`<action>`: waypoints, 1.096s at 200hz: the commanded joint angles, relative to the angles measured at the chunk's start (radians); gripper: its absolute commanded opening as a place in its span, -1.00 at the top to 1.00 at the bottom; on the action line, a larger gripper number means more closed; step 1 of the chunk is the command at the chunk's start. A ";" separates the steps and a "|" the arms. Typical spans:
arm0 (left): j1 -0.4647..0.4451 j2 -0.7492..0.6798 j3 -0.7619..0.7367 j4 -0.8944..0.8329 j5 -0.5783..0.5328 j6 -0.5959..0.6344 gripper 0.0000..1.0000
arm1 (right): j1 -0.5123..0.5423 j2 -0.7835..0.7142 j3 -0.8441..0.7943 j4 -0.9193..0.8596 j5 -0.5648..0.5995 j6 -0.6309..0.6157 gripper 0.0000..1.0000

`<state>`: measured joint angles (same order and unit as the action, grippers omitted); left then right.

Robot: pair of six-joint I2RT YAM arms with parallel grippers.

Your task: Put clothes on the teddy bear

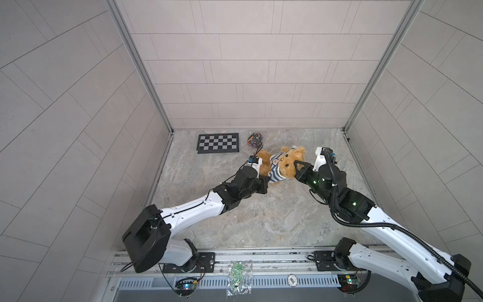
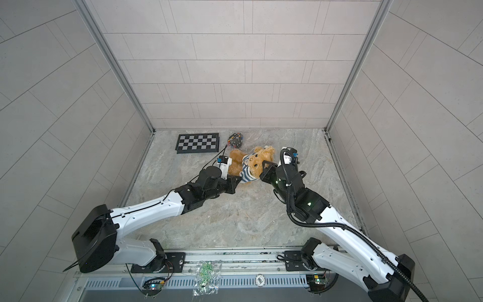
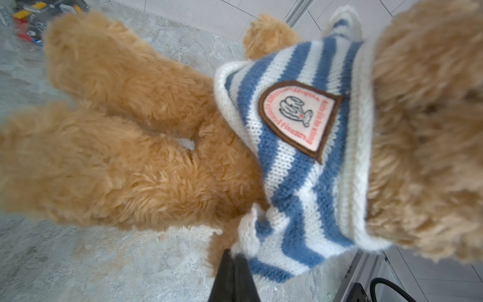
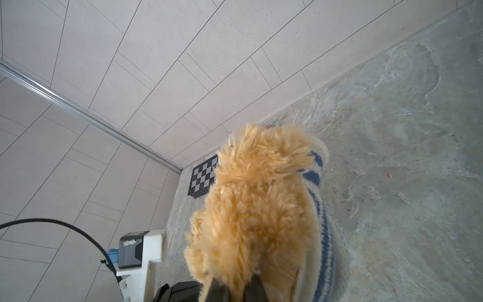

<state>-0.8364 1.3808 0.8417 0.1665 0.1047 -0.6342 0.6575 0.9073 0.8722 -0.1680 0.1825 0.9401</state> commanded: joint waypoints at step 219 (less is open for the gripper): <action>0.416 -0.309 0.004 -0.033 0.676 -0.078 -0.82 | -0.027 0.049 0.106 -0.176 -0.848 -1.363 1.00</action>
<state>-0.4210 1.0657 0.8497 0.0929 0.7258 -0.6823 0.6258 0.9867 0.9733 -0.3882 -0.6132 -0.2974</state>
